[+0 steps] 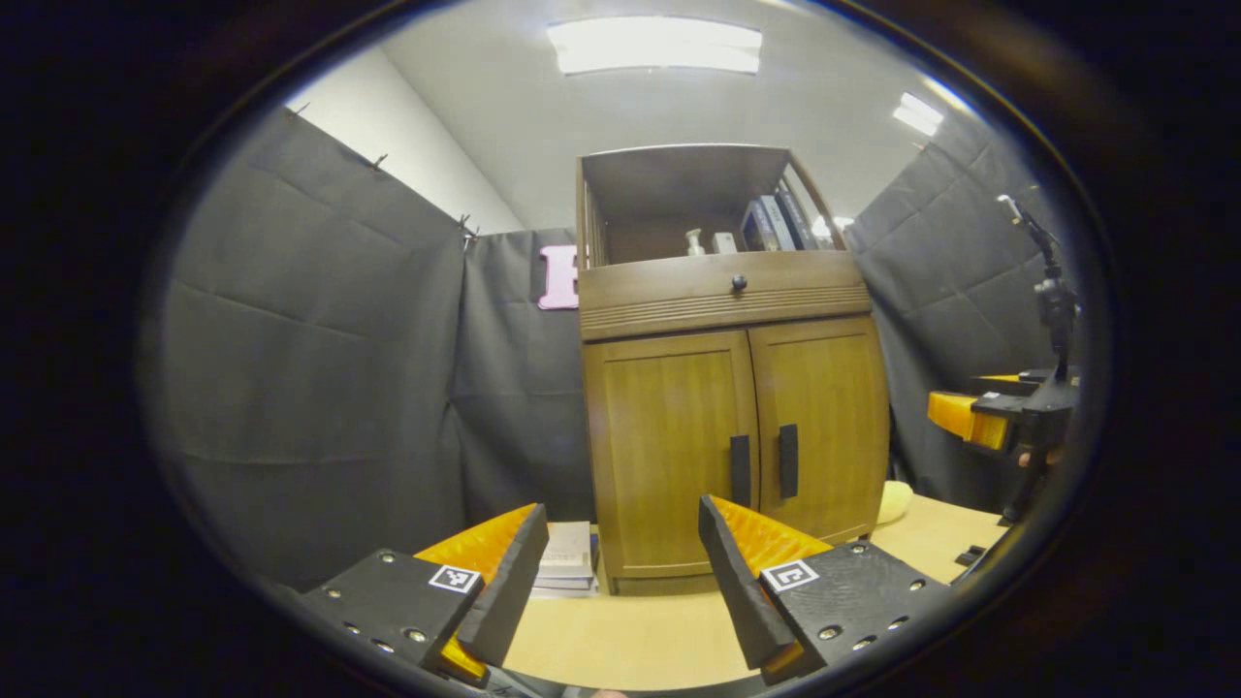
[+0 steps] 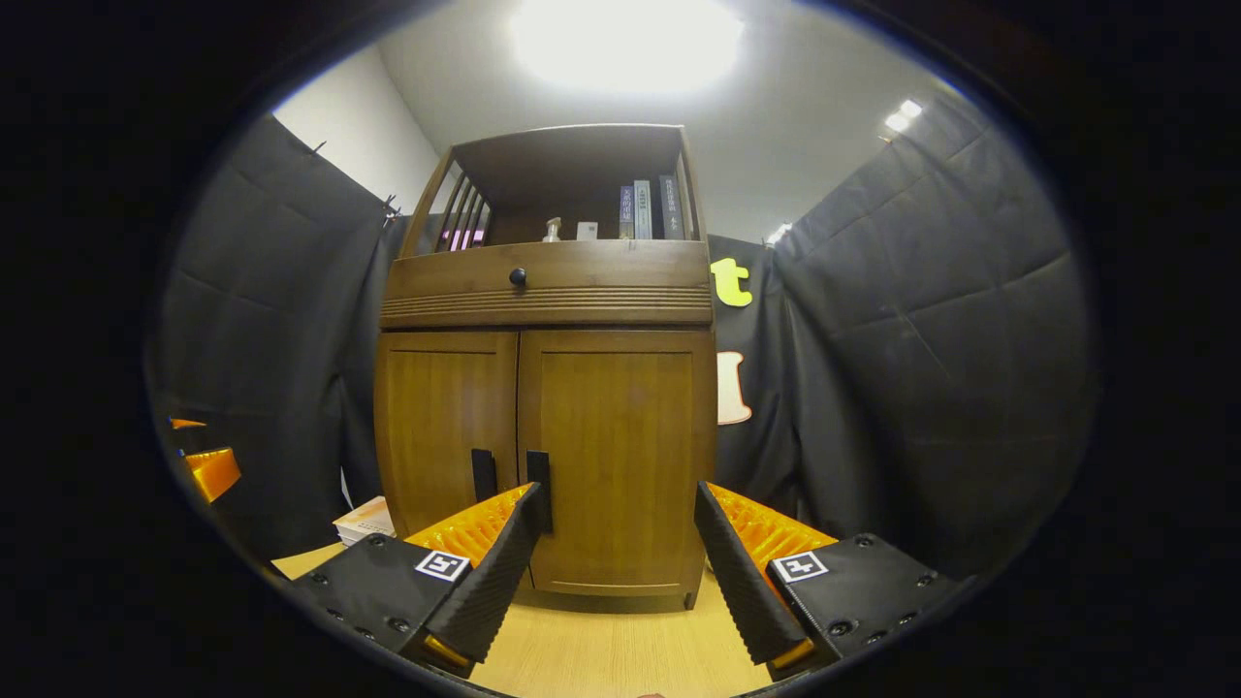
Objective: Open the right door of the double-door shoe cabinet with the right hand, and open the left door with the left hand.
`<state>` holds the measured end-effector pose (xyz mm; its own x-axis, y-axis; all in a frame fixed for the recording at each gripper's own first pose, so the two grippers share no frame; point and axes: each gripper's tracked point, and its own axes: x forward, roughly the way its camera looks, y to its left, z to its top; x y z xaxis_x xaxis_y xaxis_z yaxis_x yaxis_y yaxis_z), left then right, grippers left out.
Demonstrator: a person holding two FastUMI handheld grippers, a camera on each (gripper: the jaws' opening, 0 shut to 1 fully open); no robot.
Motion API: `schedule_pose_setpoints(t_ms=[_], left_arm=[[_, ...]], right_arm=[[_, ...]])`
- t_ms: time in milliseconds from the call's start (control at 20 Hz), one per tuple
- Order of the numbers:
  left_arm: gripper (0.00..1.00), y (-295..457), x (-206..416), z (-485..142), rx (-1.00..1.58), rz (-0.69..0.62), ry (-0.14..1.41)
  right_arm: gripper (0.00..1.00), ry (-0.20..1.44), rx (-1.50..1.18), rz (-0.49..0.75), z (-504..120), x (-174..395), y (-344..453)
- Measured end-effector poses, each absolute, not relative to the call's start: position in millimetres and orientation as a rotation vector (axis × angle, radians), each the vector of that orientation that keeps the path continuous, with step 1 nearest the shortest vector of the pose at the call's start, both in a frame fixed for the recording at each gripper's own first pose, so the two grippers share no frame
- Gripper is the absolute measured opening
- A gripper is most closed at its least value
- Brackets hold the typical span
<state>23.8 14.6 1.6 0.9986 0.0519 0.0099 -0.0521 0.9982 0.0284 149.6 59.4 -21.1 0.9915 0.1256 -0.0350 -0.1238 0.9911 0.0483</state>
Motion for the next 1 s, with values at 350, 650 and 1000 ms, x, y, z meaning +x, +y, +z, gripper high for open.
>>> schedule_pose_setpoints(t_ms=[350, 650, 1000], left_arm=[[0.90, 25, 31, 2, 0.036, 0.104, -0.009], [0.90, 34, 38, 4, 0.044, 0.151, -0.012], [0.89, 40, 36, 3, 0.057, 0.197, 0.010]], right_arm=[[0.98, 0.049, 0.071, 0.159, -31, 207, 82], [0.98, 0.061, 0.081, 0.195, -39, 250, 105], [0.98, 0.098, 0.073, 0.249, -68, 290, 132]])
